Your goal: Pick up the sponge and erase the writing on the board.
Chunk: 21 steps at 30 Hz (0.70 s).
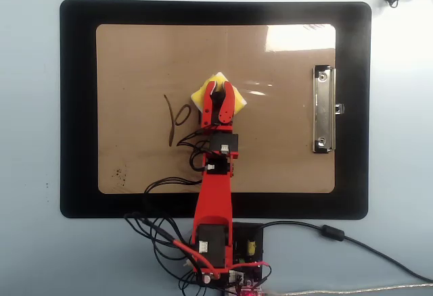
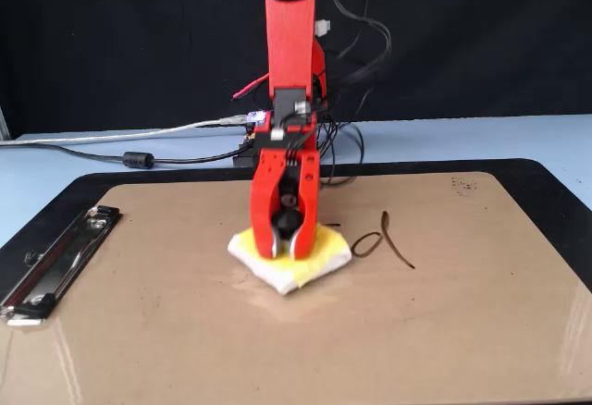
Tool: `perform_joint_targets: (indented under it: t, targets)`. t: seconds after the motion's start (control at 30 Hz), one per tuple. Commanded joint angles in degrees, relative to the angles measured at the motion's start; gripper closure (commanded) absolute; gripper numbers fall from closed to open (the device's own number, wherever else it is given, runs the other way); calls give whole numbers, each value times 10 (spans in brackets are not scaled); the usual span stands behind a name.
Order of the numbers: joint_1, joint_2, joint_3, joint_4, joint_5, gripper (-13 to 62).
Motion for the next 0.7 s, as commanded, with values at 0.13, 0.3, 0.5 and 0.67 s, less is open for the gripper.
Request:
perform_joint_targets:
  t: [0.13,0.3,0.5,0.67]
  targets:
    - [-6,235,192,117,-8,573]
    - [-8,447,297,240,-7,573]
    - [-7,214,71,250,-7,573]
    - [-11,49,-52,206,-11,573]
